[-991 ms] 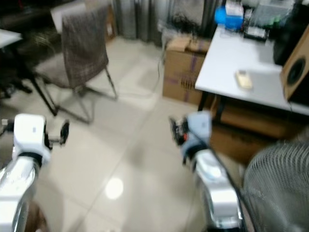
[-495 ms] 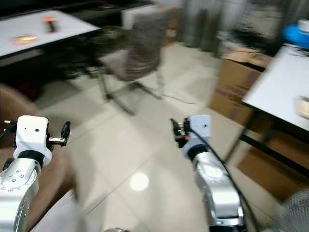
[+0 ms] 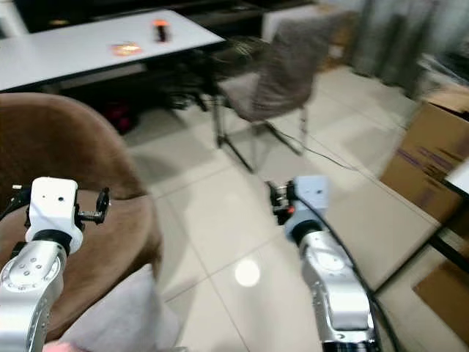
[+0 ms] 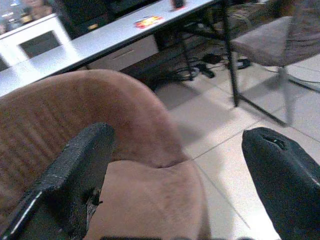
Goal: Move the pillow to the sofa from floor
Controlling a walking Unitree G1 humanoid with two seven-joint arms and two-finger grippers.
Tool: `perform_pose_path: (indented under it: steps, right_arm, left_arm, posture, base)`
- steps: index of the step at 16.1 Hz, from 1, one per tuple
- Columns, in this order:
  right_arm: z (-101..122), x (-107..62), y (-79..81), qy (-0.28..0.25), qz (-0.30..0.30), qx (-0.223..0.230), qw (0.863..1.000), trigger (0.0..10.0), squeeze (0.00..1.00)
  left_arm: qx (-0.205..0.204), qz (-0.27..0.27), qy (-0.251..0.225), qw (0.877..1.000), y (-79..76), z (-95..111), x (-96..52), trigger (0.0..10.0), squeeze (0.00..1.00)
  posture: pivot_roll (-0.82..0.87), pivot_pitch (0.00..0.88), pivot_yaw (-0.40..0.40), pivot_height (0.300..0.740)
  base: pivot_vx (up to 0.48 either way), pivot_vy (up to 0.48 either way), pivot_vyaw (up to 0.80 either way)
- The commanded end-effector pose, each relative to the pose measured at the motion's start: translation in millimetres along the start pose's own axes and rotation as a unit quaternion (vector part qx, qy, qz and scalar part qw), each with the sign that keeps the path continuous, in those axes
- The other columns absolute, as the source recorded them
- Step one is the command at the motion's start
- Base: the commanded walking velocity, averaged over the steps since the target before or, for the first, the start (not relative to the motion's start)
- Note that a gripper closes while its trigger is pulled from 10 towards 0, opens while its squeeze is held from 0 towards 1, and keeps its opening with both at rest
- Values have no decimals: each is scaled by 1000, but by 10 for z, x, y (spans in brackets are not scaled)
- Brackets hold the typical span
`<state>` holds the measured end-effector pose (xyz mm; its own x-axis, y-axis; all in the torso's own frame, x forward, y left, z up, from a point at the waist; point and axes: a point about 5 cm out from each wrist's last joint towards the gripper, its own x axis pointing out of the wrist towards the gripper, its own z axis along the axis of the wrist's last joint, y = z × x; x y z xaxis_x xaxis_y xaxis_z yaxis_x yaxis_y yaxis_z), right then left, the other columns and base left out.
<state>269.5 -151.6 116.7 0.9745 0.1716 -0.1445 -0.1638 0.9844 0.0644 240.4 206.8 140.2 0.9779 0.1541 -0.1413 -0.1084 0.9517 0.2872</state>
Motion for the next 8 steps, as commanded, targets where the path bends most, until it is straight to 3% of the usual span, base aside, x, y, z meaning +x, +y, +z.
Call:
perform_pose_path:
  steps: [1,2,6,8]
  right_arm:
    - [15,47,54,-1,7,1,1000,10000,0]
    - [16,64,57,0,12,-4,1000,10000,0]
    - [56,95,81,-6,25,-28,999,10000,0]
    - [41,100,105,-5,34,-44,998,10000,0]
  left_arm:
    - [0,2,-3,1000,24,17,-6,10000,0]
    - [-2,3,-4,1000,26,15,-11,10000,0]
    - [-4,4,-7,1000,53,-2,-35,10000,0]
    - [-4,-1,-13,1000,42,12,-38,10000,0]
  posture:
    - [22,0,8,740]
    - [22,0,8,740]
    - [20,0,6,740]
    - [16,0,7,740]
  base:
    - [0,0,800]
    - [0,0,800]
    - [0,0,0]
    - [0,-244,0]
